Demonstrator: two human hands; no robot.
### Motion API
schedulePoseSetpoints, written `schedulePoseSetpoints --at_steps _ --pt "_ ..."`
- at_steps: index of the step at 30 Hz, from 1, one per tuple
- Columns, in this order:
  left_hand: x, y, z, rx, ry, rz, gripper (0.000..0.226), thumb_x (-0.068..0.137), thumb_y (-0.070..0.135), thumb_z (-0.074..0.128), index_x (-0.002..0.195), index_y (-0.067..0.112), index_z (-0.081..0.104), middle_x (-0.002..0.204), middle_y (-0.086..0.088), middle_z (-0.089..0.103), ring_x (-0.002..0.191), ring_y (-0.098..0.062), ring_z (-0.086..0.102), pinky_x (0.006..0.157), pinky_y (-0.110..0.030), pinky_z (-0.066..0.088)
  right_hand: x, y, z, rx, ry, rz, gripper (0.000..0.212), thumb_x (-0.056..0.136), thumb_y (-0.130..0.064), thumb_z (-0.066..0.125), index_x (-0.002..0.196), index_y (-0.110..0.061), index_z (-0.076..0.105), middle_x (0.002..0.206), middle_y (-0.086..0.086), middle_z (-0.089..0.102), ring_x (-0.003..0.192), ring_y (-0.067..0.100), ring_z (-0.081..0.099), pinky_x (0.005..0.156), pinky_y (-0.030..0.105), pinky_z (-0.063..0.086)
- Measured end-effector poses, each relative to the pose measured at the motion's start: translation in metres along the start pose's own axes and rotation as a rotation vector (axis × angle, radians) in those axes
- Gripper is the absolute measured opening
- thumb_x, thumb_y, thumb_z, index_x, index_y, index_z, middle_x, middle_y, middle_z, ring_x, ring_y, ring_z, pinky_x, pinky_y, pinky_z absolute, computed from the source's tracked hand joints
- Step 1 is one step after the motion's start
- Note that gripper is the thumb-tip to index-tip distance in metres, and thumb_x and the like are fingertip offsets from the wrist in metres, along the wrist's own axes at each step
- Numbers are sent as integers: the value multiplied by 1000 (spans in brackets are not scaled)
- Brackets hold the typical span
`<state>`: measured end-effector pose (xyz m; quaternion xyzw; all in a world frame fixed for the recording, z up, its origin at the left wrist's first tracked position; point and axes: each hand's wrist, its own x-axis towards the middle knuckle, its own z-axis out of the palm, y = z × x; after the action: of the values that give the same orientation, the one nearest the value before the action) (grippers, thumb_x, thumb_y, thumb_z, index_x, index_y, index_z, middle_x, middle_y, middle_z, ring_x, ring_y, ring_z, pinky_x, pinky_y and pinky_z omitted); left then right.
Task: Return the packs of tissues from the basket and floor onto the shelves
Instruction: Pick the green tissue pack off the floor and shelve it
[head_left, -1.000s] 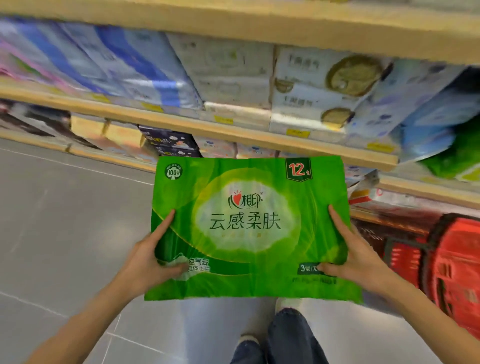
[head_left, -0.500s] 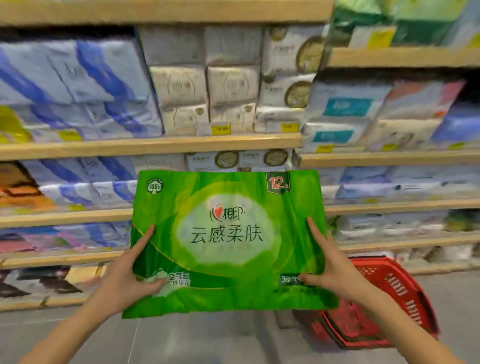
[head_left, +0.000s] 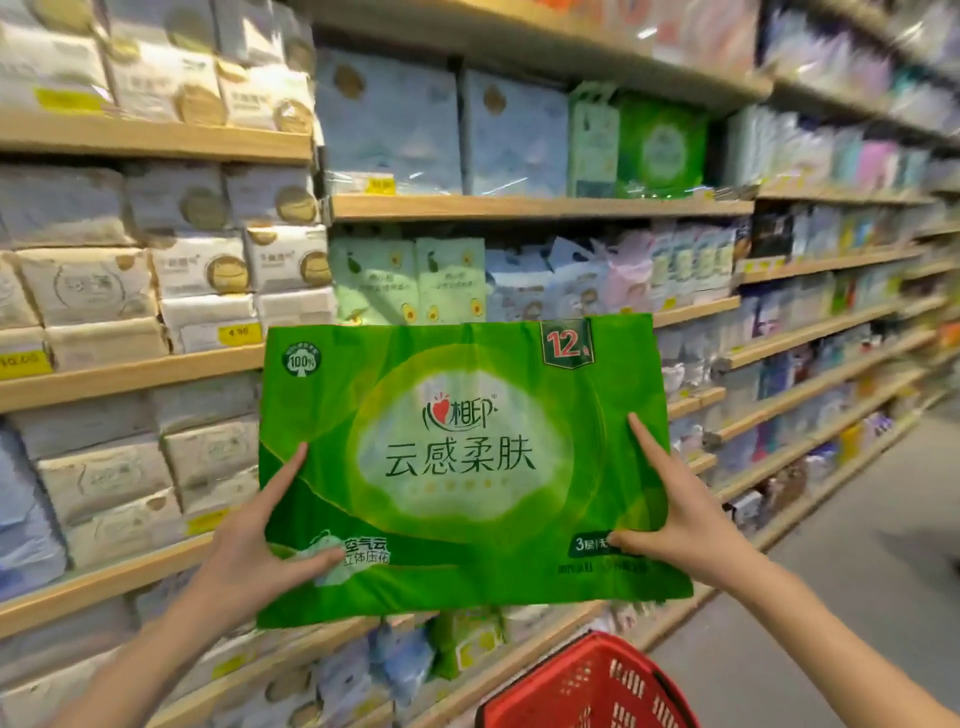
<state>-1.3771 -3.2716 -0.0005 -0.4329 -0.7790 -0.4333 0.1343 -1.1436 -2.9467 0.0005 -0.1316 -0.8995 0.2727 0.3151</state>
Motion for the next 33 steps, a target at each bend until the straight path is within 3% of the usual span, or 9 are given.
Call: schedulePoseSetpoints --at_steps 3,11,14,16,20,25,26,29,33 --pt "42 39 44 -17 6 98 112 52 34 82 139 50 15 133 8 40 122 -12 41 103 -37 37 0 22 -59 -51 109 9 122 55 -29 85 124 -72 -6 151 5 25 136 18 29 110 38 29" --pt "134 152 187 -152 26 290 110 49 42 78 129 70 6 138 11 34 130 -8 30 104 -28 27 -9 113 -206 -173 306 69 122 54 -28 86 132 -64 -1 150 9 26 138 22 24 112 48 24" --pt "165 184 235 -178 22 329 106 52 61 76 136 61 11 138 10 33 129 -11 33 103 -31 30 -13 145 -253 -203 353 103 122 54 -29 86 132 -64 0 148 11 28 137 25 27 110 53 26" --pt "185 203 262 -188 6 352 105 48 74 70 133 66 8 137 10 34 128 -8 33 102 -28 28 -13 166 -278 -217 383 109 122 53 -28 86 132 -64 0 148 11 29 136 25 29 110 53 28" --pt "227 234 312 -208 -29 410 114 49 38 79 135 61 8 137 5 34 127 3 30 103 -15 22 -1 212 -312 -240 436 113 122 52 -31 85 133 -62 -1 147 13 29 137 25 28 112 50 26" --pt "283 257 371 -198 -51 470 115 50 28 79 131 68 7 138 7 30 122 13 22 99 4 14 29 272 -342 -261 472 131 121 53 -29 85 136 -54 1 146 11 32 134 15 26 112 36 21" --pt "296 261 383 -197 -52 472 115 50 28 79 130 69 6 138 7 30 124 11 23 101 0 15 39 284 -347 -267 475 133 121 53 -29 85 136 -54 1 145 11 33 133 16 28 112 37 22" --pt "338 270 421 -225 -49 473 114 51 31 79 130 69 6 140 7 31 132 -7 30 109 -28 23 71 322 -363 -274 495 142 123 53 -28 85 134 -58 -1 144 11 33 133 21 33 112 45 26" --pt "404 280 470 -216 -19 501 113 49 35 78 129 69 7 138 6 33 129 -15 34 106 -38 28 121 373 -385 -281 520 157 124 53 -29 85 128 -69 -5 147 12 30 134 26 34 110 52 29"
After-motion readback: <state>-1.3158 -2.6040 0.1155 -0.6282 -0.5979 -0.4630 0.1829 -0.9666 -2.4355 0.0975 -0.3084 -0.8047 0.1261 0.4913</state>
